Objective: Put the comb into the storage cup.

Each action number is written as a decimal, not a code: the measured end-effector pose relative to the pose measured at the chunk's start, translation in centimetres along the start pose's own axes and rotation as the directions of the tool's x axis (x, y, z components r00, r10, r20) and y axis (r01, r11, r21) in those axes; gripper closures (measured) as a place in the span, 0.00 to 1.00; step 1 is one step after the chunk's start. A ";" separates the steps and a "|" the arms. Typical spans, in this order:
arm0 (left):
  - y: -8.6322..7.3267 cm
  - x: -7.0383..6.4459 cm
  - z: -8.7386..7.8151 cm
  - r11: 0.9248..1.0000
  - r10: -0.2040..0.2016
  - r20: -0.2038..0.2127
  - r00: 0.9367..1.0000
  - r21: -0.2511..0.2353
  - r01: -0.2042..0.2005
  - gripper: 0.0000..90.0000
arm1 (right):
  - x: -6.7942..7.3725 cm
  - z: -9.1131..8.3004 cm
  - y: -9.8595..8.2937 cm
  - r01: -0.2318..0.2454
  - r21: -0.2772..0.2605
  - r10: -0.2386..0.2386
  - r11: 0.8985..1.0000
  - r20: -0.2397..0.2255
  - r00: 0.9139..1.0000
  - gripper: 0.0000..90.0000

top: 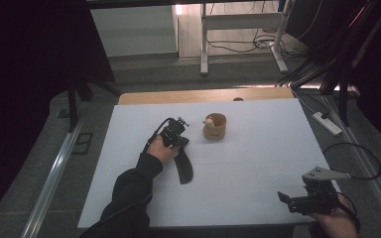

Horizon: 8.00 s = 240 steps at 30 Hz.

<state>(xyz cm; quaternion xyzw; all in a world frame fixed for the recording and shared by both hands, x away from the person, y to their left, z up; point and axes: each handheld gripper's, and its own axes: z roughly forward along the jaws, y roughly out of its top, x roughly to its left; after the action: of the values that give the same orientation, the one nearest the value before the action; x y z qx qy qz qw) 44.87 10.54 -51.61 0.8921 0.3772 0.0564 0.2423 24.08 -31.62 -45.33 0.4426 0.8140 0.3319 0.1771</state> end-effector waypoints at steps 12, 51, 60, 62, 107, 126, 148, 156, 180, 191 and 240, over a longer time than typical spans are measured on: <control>-1.6 1.2 -1.0 0.999 -0.029 -0.005 1.000 0.016 0.029 0.98 | 0.0 0.0 0.0 0.001 0.003 -0.001 1.000 0.000 1.000 0.01; -10.0 5.2 -5.6 0.982 -0.182 -0.040 0.982 0.034 0.183 0.98 | 0.1 0.0 0.0 0.000 0.003 0.000 1.000 0.000 1.000 0.01; -11.6 4.8 -6.5 0.981 -0.187 -0.037 0.982 0.054 0.188 0.98 | 0.1 0.0 0.0 0.003 0.003 -0.003 1.000 0.000 1.000 0.01; -11.9 4.7 -6.6 0.980 -0.188 -0.037 0.981 0.055 0.190 0.98 | 0.1 0.0 0.0 0.004 0.004 -0.004 1.000 0.000 1.000 0.01; -16.3 -1.2 -9.1 0.966 -0.215 0.002 0.977 0.145 0.212 0.98 | 0.2 0.1 0.1 0.019 0.006 -0.019 1.000 -0.001 1.000 0.01; -16.6 -2.2 -11.6 0.963 -0.270 -0.036 0.962 -0.002 0.271 0.67 | 0.2 0.1 0.2 0.022 0.003 -0.022 1.000 -0.006 1.000 0.01; -15.7 -3.5 -12.9 0.968 -0.246 -0.088 0.965 -0.066 0.241 0.00 | 0.3 0.2 0.2 0.029 0.005 -0.029 1.000 -0.006 1.000 0.01; -15.3 -3.9 -12.3 0.976 -0.216 -0.115 0.970 -0.039 0.212 0.00 | 0.3 0.2 0.2 0.031 0.008 -0.031 0.999 -0.005 1.000 0.01; -14.7 -3.7 -9.3 0.979 -0.195 -0.092 0.976 0.039 0.199 0.00 | 0.4 0.3 0.2 0.037 0.014 -0.037 0.999 -0.004 0.999 0.01; -14.4 -3.8 -7.3 0.979 -0.158 -0.104 0.982 0.113 0.169 0.00 | 0.4 0.3 0.2 0.040 0.019 -0.040 0.999 -0.004 0.999 0.01; -14.5 -3.3 -8.0 0.945 -0.295 -0.112 0.949 0.114 0.307 0.80 | 0.6 0.4 0.2 0.058 0.025 -0.057 0.998 -0.005 0.998 0.02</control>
<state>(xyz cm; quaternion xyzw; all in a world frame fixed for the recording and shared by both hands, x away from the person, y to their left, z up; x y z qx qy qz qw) 30.91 20.02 -51.26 0.8343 0.5228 0.0357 0.1713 24.11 -30.90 -45.41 0.4205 0.8309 0.3173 0.1794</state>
